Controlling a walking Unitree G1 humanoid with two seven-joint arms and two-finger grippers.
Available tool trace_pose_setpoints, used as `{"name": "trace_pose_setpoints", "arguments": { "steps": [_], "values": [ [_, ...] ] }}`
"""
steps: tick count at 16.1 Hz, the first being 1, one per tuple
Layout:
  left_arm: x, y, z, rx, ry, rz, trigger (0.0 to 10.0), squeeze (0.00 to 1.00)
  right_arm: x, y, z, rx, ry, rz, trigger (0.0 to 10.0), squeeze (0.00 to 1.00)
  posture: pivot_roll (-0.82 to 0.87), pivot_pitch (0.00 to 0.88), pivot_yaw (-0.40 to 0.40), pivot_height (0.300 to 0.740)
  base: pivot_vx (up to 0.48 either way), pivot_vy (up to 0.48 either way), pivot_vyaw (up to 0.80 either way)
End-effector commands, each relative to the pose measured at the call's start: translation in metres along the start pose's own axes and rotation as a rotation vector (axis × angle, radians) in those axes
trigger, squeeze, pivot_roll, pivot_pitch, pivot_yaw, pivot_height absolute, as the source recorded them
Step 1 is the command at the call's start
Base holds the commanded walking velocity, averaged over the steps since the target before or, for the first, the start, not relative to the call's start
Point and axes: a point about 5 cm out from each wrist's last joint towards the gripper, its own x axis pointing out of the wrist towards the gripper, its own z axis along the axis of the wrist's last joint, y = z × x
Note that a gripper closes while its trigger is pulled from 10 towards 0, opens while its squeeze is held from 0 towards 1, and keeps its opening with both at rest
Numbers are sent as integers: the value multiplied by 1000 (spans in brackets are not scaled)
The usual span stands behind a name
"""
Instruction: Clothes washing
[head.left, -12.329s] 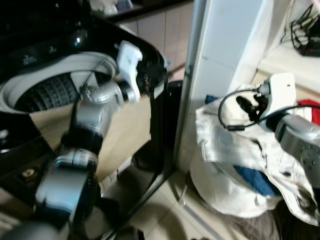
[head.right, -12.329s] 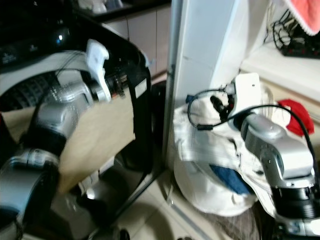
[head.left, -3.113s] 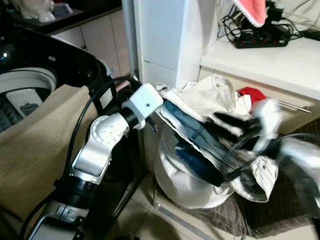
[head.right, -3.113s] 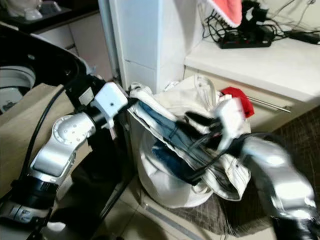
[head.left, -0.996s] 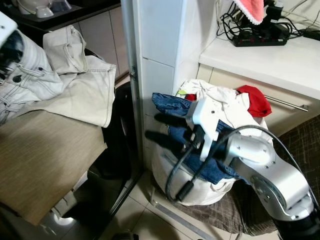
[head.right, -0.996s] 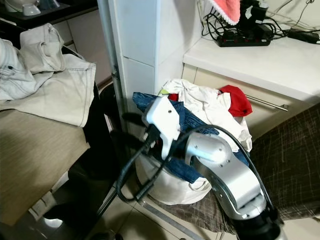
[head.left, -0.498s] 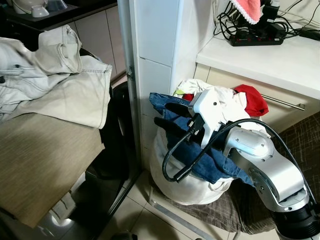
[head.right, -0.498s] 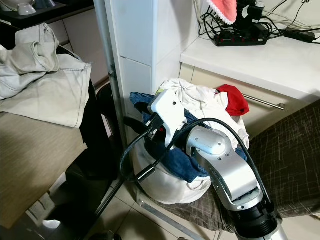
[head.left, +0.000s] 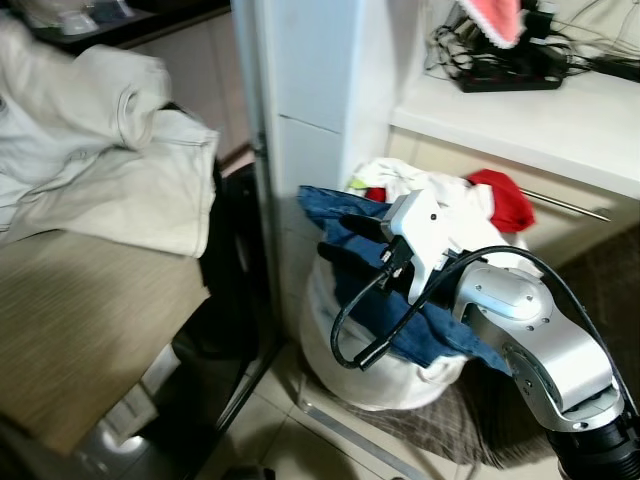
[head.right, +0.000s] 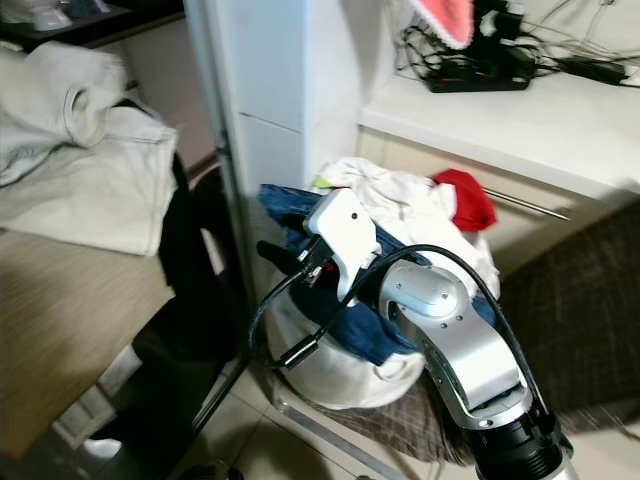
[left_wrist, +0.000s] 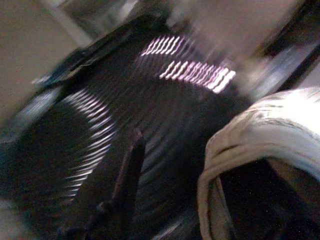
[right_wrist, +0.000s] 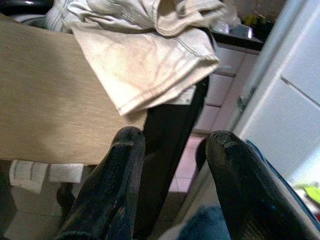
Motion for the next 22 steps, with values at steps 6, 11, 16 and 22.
{"name": "trace_pose_setpoints", "arguments": {
  "steps": [6, 11, 16, 22],
  "values": [
    [2, -98, -29, 80, 117, -389, 10000, 0, 1, 1, 0, -25, 5, -10, 10000, 0, -47, 0, 44, 740, 0, 0, 0],
    [-24, -28, -114, 437, 562, -265, 10000, 0, -1, 8, -5, -30, 40, 22, 10000, 0, -57, 0, 49, 740, 0, 0, 0],
    [-29, 11, -110, 354, 512, -114, 10000, 0, -1, 8, -5, -33, 43, 24, 10000, 0, -45, 0, 39, 740, 0, 0, 0],
    [-3, 7, 2, -59, -102, 92, 10000, 0, 3, 4, -2, -36, 21, 4, 10000, 0, -39, 0, 40, 740, 0, 0, 0]
  ]
}}
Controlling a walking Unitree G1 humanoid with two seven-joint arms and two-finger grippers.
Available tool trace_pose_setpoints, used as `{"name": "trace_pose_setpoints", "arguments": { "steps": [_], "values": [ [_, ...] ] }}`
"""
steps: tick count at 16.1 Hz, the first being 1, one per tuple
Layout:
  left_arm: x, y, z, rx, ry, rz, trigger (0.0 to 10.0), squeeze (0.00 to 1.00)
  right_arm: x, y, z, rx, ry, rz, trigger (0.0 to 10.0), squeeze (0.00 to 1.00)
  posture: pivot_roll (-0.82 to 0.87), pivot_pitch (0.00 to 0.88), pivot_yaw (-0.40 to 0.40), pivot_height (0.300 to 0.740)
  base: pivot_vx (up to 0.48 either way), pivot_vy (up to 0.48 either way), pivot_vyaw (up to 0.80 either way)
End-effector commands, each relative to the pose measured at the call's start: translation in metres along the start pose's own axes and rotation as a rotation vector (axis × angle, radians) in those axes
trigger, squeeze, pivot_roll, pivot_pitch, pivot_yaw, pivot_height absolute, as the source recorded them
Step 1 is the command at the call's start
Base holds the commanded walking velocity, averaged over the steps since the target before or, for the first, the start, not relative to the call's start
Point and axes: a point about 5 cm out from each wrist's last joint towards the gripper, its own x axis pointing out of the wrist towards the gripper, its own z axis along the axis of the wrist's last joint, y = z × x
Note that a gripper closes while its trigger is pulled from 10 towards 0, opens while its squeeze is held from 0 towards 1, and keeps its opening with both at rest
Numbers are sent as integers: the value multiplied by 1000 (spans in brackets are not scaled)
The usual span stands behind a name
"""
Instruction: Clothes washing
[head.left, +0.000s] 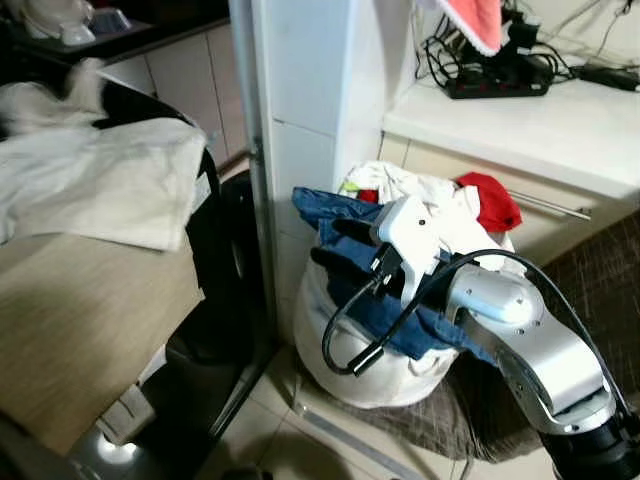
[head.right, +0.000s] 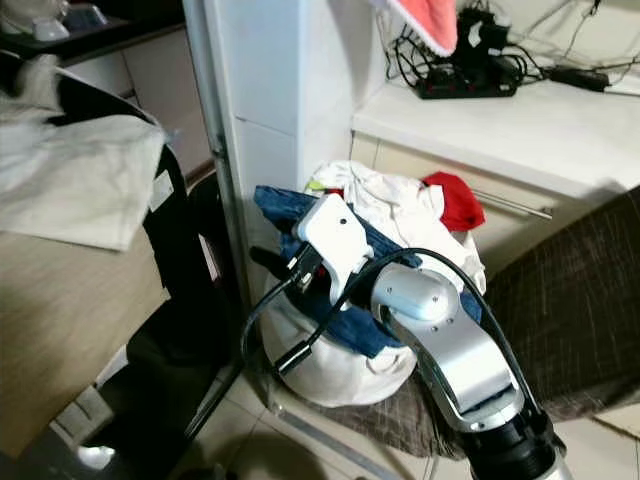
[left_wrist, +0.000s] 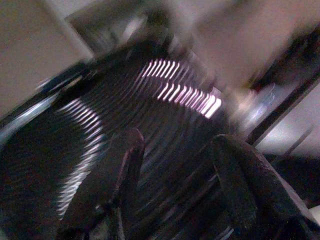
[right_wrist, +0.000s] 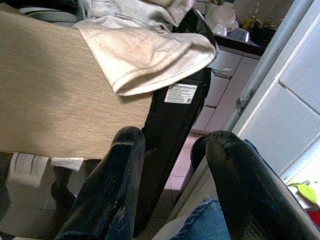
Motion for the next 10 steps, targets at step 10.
{"name": "trace_pose_setpoints", "arguments": {
  "steps": [10],
  "values": [
    [-100, -263, 4, -778, -16, -895, 10000, 0, -16, -30, 2, 101, -89, -550, 10000, 0, -77, 0, 43, 740, 0, 0, 0]
  ]
}}
